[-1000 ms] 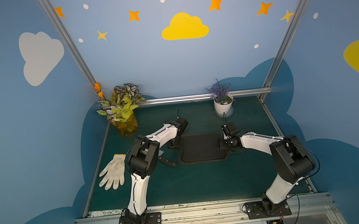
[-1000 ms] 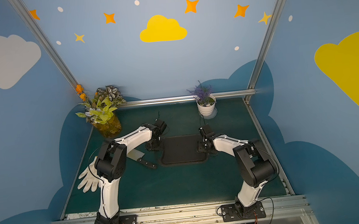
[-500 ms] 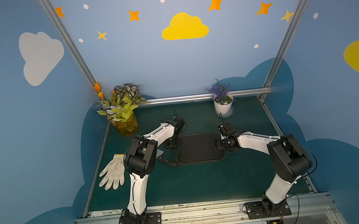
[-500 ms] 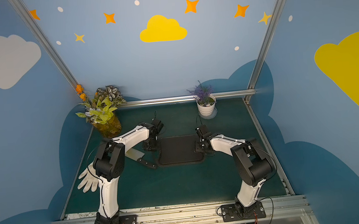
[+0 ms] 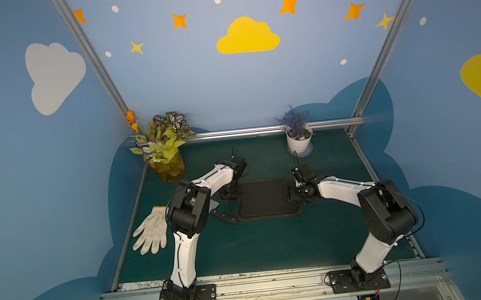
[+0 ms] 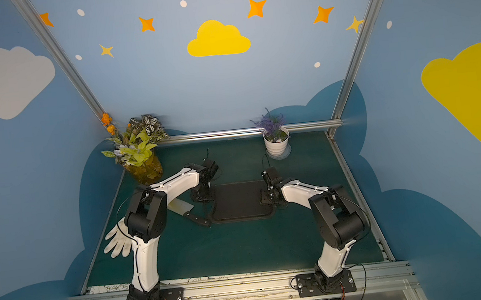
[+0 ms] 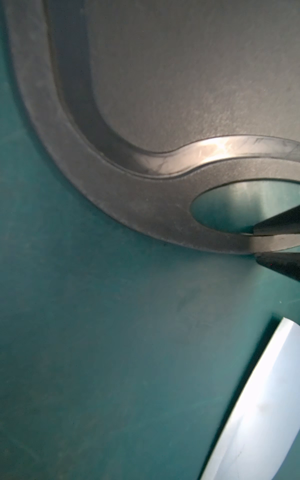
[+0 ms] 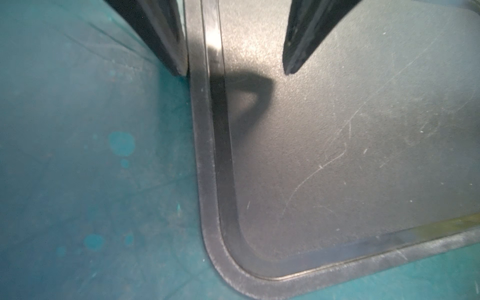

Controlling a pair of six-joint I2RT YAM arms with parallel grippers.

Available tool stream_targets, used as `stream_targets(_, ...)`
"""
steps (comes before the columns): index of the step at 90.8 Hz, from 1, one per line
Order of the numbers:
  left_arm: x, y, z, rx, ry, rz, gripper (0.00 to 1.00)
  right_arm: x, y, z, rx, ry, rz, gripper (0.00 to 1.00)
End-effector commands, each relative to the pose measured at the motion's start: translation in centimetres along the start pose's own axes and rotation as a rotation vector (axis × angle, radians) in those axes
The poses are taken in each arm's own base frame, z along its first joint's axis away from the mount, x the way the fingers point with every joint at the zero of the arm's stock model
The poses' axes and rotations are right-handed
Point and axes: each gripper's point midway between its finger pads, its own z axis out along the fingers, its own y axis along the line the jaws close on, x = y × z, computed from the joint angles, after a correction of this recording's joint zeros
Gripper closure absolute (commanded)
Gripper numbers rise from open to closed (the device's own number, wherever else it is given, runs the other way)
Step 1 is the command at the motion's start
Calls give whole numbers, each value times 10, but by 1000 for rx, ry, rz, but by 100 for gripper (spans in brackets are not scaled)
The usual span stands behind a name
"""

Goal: Align the knife with the edge of the cutting board
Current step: Move the work surface to the center of the board.

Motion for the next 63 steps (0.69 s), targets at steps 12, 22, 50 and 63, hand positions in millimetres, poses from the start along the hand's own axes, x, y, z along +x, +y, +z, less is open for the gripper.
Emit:
stream_targets(12,27,20,29,-82,140,17,83,35,4,10,-15,129,6,37)
stream_targets(22,28,20,29,-82,143,20,82,35,4,10,-12,129,6,37)
stream_targets(50,29,23,25,-92,145,16,66,33,-2,10,8,125,10,30)
stream_targets(63,29,22,21,-79,140,17,57,32,-4,9,12,123,15,28)
